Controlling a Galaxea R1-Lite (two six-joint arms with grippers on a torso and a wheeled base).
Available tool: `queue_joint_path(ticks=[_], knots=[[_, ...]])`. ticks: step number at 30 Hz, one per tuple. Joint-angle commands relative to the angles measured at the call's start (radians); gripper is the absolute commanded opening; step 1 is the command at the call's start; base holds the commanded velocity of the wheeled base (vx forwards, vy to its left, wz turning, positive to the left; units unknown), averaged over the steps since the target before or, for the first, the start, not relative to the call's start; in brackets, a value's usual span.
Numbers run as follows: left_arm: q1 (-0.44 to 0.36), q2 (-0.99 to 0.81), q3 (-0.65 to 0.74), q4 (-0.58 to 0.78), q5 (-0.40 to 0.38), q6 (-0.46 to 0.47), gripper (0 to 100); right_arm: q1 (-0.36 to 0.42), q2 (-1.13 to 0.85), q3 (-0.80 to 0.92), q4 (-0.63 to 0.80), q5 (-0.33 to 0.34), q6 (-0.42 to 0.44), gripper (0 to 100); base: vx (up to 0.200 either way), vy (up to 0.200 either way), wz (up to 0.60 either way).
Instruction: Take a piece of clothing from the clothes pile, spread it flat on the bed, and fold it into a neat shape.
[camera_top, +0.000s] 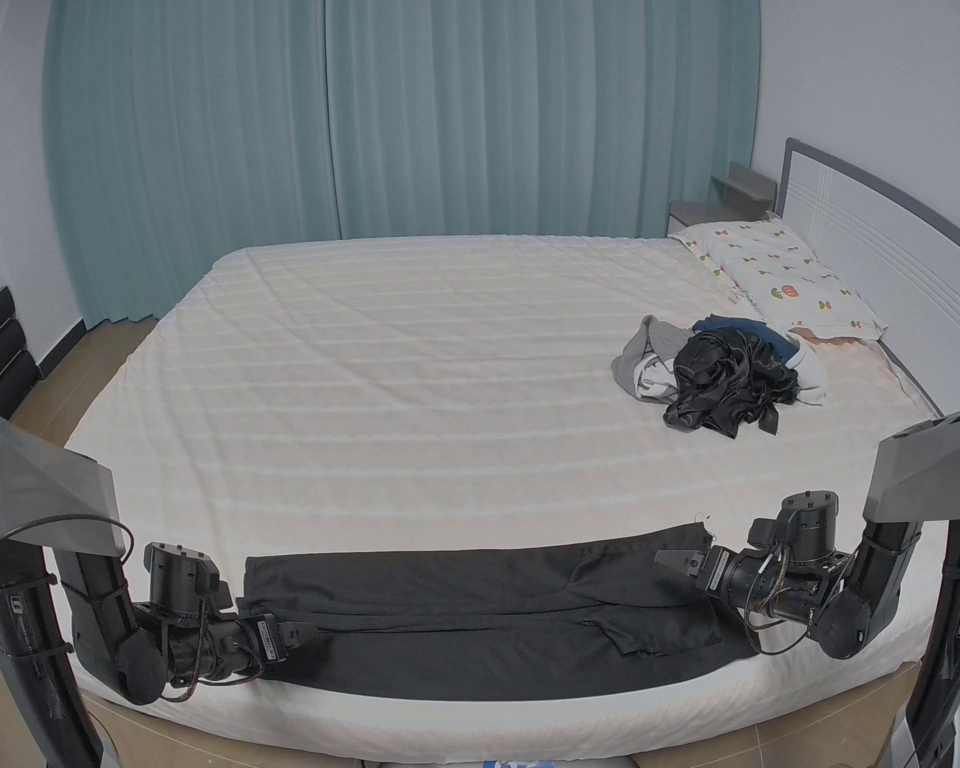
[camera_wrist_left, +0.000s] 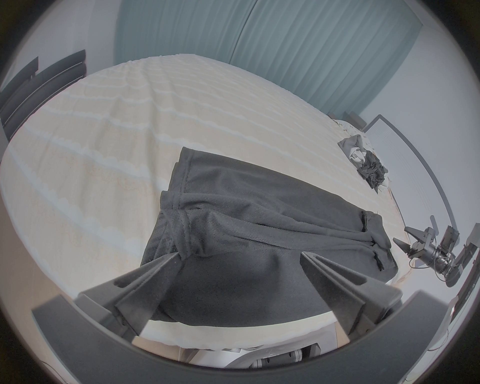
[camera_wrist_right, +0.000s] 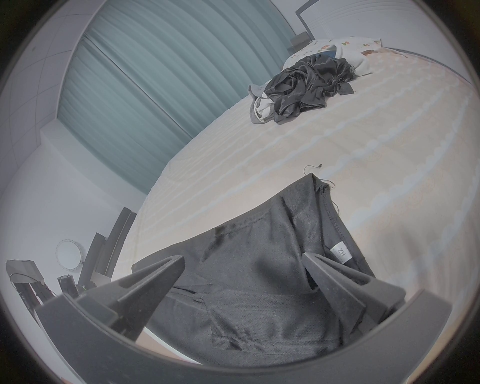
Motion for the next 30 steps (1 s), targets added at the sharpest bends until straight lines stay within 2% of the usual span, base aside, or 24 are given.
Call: queue_joint_path(ticks=[1,6,9,10,16,19,24,30], knots=[[0.0,0.032,-0.009,-0.001,0.003,-0.002,100,0.001,0.002,0.0,0.0,0.001,0.0,100,0.0,0.0,0.0],[0.0,0.032,-0.026,-0.002,0.051,-0.01,100,0.001,0.002,0.0,0.0,0.0,0.0,100,0.0,0.0,0.0],[0.002,0.03,-0.027,-0.002,0.054,-0.01,100,0.001,0.002,0.0,0.0,0.001,0.0,100,0.0,0.0,0.0],[0.002,0.026,-0.029,-0.002,0.054,-0.01,0,0.001,0.002,0.0,0.0,0.001,0.0,100,0.0,0.0,0.0],[0.006,0.021,-0.033,-0.002,0.072,-0.01,0,0.001,0.002,0.001,0.0,0.0,0.0,100,0.0,0.0,0.0],[0.011,0.021,-0.044,-0.005,0.112,-0.011,0,0.001,0.0,0.001,0.0,0.001,0.0,100,0.0,0.0,0.0],[0.022,0.021,-0.05,-0.007,0.114,-0.011,0,0.001,0.0,0.001,0.0,0.0,0.0,100,0.0,0.0,0.0],[0.04,0.026,-0.096,-0.002,0.115,-0.079,0,0.001,0.0,0.001,0.0,0.0,0.0,100,0.0,0.0,0.0]])
